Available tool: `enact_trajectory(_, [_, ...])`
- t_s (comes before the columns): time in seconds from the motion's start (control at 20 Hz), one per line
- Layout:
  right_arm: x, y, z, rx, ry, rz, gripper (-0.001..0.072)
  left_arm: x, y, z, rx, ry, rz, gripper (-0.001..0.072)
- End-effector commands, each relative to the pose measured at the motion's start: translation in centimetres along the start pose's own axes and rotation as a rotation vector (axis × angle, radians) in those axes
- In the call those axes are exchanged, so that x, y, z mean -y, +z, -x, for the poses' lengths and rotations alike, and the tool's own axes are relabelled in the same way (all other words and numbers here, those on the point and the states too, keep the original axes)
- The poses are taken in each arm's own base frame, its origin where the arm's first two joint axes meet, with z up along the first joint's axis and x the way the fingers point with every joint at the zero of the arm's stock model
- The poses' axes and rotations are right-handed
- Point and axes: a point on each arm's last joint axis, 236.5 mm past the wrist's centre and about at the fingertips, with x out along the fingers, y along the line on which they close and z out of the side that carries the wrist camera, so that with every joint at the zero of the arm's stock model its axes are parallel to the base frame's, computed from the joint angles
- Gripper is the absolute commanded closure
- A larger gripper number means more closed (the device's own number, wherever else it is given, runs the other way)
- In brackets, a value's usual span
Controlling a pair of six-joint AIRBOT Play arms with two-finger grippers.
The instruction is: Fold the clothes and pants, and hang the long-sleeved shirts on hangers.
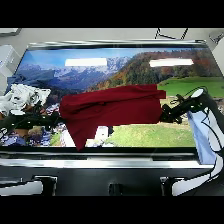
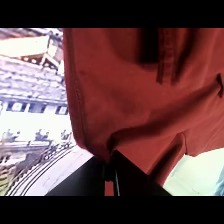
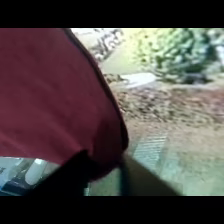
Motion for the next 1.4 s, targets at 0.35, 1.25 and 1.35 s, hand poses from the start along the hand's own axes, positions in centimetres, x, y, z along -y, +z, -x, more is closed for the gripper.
enact_trajectory(0.35, [-14.1, 1.8, 29.1, 0.856, -0.038, 0.519, 0.0675, 24.0, 6.1, 23.8, 0.623, -0.147, -0.612, 0.0682])
enact_trajectory(1.25, [-18.4, -25.6, 55.8, 1.78, -0.065, 0.613, 0.0674, 39.4, -16.1, 52.3, 1.443, -0.134, -1.065, 0.0683])
enact_trajectory(1.35, [-16.9, -19.7, 49.5, 1.474, -0.105, 0.561, 0.0675, 36.5, -11.1, 46.8, 1.208, -0.057, -0.98, 0.0683])
